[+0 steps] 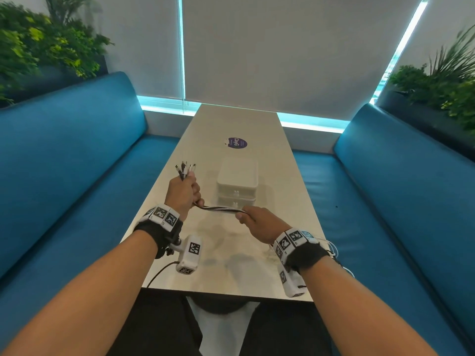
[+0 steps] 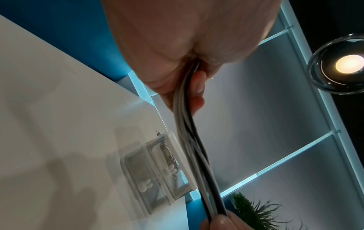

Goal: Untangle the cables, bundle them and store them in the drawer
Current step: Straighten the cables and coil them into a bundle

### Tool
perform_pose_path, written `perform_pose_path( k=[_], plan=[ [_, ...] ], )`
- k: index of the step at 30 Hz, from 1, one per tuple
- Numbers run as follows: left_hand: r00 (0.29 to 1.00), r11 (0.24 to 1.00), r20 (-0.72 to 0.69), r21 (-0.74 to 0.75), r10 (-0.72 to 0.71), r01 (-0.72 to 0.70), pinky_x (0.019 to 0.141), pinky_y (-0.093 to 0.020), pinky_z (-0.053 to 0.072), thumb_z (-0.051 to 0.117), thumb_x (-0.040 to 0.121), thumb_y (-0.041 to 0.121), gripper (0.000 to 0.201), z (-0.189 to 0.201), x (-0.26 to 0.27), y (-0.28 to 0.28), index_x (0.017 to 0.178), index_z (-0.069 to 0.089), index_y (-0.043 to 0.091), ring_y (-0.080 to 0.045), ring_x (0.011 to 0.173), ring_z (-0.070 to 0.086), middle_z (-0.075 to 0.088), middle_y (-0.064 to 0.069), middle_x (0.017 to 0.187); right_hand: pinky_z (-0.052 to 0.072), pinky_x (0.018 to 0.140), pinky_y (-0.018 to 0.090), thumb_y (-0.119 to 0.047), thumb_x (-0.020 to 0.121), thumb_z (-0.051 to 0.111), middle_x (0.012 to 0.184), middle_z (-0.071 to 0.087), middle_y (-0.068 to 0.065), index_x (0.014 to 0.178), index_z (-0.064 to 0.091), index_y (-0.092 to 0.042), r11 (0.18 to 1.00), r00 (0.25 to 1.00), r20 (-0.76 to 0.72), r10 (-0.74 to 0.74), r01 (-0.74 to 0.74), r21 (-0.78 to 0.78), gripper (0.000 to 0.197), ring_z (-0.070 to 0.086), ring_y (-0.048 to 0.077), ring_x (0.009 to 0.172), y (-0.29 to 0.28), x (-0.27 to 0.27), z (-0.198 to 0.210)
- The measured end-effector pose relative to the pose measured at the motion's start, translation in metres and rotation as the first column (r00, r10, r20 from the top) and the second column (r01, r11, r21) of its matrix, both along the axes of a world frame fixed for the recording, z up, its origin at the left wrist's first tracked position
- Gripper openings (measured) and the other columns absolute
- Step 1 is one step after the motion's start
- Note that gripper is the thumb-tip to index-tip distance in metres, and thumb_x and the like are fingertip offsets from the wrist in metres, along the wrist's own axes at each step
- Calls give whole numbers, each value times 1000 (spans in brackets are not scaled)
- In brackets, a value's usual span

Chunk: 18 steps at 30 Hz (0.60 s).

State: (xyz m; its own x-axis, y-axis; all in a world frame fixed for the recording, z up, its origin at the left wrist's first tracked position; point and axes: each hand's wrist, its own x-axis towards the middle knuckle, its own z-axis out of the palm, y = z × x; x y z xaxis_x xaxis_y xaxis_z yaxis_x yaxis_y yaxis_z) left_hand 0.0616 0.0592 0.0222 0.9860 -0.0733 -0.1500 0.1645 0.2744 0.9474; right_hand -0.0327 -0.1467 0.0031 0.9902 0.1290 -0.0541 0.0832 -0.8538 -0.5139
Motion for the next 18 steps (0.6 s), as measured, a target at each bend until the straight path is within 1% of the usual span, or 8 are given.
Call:
perform_pose_path(
  k=[3, 5, 8, 11, 13, 14, 15, 18],
  plan=[
    [999, 999, -39, -40, 18, -20, 43, -25, 37, 42, 106, 26, 34, 5, 0, -1, 73, 42, 18, -12, 41, 25, 28, 2, 54, 36, 68, 33, -38, 105, 36, 82, 60, 2, 92, 56, -16, 999, 997, 65, 27, -24, -46, 32, 54, 24, 78, 1, -1, 4],
    [999, 999, -29, -8, 41, -41, 43, -25, 32, 42, 105, 28, 35, 6, 1, -2, 71, 40, 18, -12, 41, 25, 29, 2, 55, 36, 67, 33, -40, 105, 36, 79, 59, 1, 93, 56, -15, 998, 997, 65, 32, -29, -51, 34, 54, 23, 73, 2, -2, 5],
    [997, 971, 71, 238, 17, -33, 47, -27, 29, 43, 103, 38, 38, 1, 5, -2, 70, 41, 18, -16, 44, 31, 37, 2, 56, 36, 63, 32, -47, 103, 35, 72, 55, -2, 89, 54, -16, 998, 1000, 23, 17, -16, -65, 39, 53, 16, 62, 3, -5, 3],
    [975, 813, 187, 582, -122, -10, 60, -33, 39, 41, 102, 47, 44, -10, 6, -1, 72, 52, 16, -27, 54, 46, 51, -5, 59, 32, 61, 34, -47, 103, 37, 73, 55, 0, 86, 54, -14, 994, 999, 37, 29, -25, -110, 40, 51, 22, 69, 8, -4, 3],
    [946, 686, 218, 727, -242, 8, 66, -33, 40, 40, 104, 44, 43, -16, 3, -1, 96, 65, 10, -34, 70, 57, 64, -15, 78, 31, 59, 34, -45, 103, 38, 75, 55, 1, 88, 54, -13, 993, 999, 37, 39, -34, -117, 39, 51, 23, 70, 11, -2, 5],
    [926, 631, 219, 775, -306, 25, 68, -33, 41, 39, 105, 42, 42, -18, 1, -2, 110, 66, 10, -33, 77, 58, 67, -16, 90, 32, 59, 34, -43, 103, 39, 77, 56, 2, 91, 54, -13, 993, 999, 10, 37, -36, -109, 37, 52, 23, 72, 11, -2, 8],
    [907, 583, 208, 811, -367, 50, 71, -34, 42, 38, 105, 40, 40, -21, -2, -3, 119, 64, 12, -31, 81, 59, 68, -14, 98, 33, 60, 33, -42, 103, 40, 79, 56, 2, 93, 53, -13, 995, 999, -30, 32, -35, -97, 33, 53, 23, 74, 10, -2, 11],
    [863, 474, 132, 870, -488, 136, 82, -37, 48, 37, 105, 41, 40, -28, -10, -6, 121, 62, 14, -28, 91, 61, 68, -12, 109, 33, 66, 33, -36, 103, 41, 87, 56, 0, 98, 52, -15, 993, 991, -123, 44, -56, -100, 24, 52, 21, 82, 8, -2, 21]
  ],
)
